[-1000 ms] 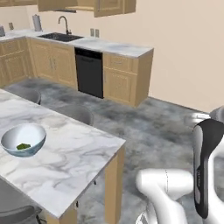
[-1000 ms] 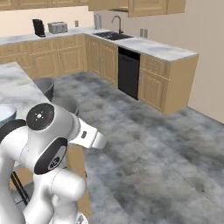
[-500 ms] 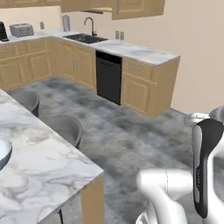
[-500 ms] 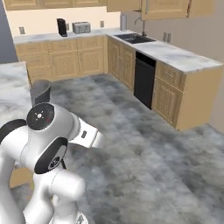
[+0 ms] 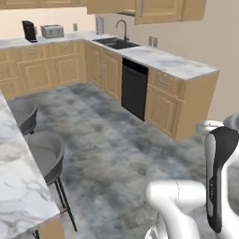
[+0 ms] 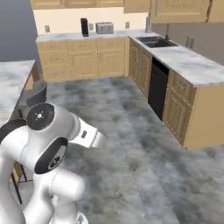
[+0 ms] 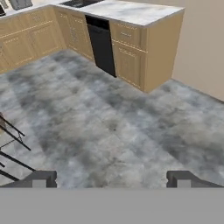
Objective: There is a bowl on the dining counter. Grab a lemon wedge from the fridge and place it in the bowl. Then get the liquor bottle and glass cup from the cabinet and place them next to the bowl.
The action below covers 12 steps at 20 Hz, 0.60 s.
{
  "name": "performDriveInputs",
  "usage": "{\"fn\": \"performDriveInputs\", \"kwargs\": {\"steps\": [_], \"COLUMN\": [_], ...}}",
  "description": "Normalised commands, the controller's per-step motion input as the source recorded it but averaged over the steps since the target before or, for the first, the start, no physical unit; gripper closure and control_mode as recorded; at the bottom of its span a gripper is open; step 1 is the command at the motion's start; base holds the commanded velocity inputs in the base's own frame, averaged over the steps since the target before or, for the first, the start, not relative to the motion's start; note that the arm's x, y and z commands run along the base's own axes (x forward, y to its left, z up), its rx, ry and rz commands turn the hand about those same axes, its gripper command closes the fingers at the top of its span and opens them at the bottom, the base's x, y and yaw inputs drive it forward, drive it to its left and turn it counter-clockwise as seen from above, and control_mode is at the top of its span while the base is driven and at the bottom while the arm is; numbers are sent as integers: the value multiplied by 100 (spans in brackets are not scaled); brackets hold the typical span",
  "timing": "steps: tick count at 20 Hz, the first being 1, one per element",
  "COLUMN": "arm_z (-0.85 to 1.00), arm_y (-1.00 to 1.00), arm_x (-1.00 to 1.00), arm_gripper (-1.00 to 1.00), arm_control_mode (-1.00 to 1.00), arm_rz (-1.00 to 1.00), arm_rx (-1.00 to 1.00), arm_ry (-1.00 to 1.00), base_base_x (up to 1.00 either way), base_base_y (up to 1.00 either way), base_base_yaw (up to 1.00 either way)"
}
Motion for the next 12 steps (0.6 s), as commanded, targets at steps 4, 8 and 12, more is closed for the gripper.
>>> {"fn": "performDriveInputs", "kwargs": {"steps": [4,8,12], "arm_z": [0,0,0], "arm_y": [0,0,0], "arm_x": [0,0,0], "arm_gripper": [-100,-100,-100], "arm_control_mode": [100,100,100], "arm_rz": [0,0,0], "arm_rx": [0,0,0], "arm_ry": [0,0,0], "base_base_x": [89,100,100], "base_base_y": [-71,-61,-52], "base_base_yaw": [40,38,33]}}
